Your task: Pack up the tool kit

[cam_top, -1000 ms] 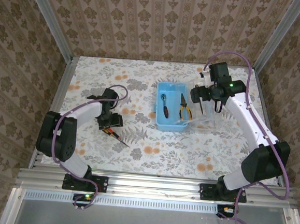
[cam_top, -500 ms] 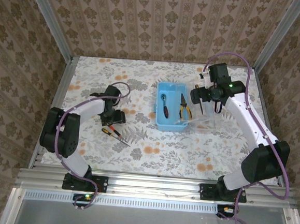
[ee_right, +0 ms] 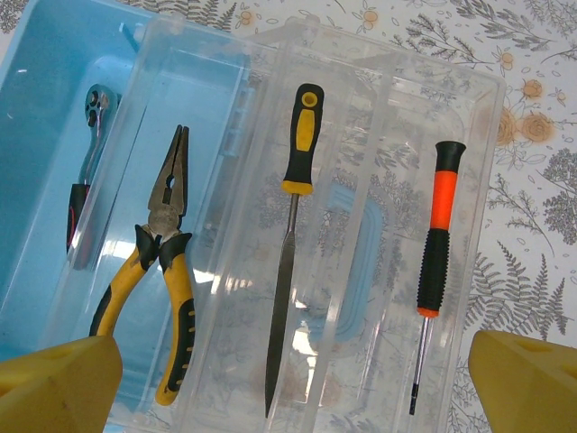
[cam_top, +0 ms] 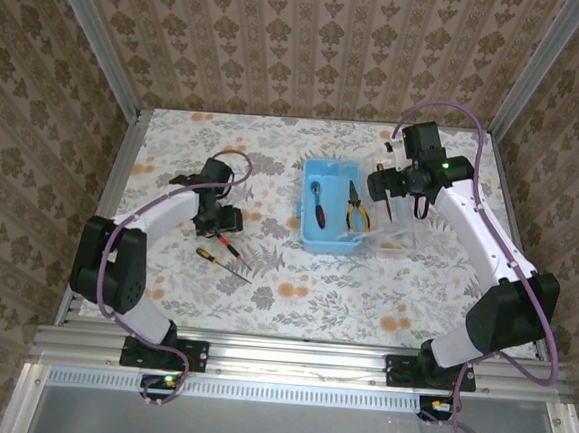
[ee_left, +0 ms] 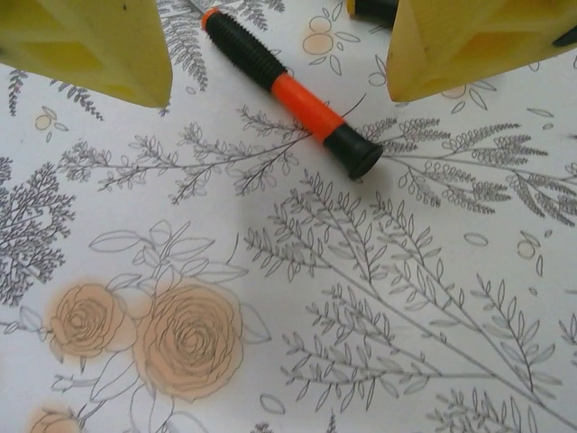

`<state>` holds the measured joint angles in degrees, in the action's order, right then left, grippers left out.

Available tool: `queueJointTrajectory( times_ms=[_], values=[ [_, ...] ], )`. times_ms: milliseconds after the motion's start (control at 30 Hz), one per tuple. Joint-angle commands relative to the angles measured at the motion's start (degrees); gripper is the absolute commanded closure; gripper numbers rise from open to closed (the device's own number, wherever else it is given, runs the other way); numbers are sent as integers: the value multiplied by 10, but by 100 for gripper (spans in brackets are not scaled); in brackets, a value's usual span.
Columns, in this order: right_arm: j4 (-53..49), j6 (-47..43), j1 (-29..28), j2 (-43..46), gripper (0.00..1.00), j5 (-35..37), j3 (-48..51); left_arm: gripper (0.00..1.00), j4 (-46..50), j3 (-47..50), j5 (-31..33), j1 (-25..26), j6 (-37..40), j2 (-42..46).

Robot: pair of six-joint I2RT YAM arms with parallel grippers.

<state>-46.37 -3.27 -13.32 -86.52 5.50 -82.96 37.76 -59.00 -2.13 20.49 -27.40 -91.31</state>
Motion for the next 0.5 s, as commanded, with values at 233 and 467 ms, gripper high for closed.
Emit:
queueJointTrajectory(
  times_ms=[233, 467],
  values=[
    [7, -2, -4, 4, 0, -17, 1, 39, -45, 37, -29, -3, -16, -53],
    [0, -4, -3, 5, 0, -16, -5, 56, -58, 23, -28, 3, -14, -91]
  ],
)
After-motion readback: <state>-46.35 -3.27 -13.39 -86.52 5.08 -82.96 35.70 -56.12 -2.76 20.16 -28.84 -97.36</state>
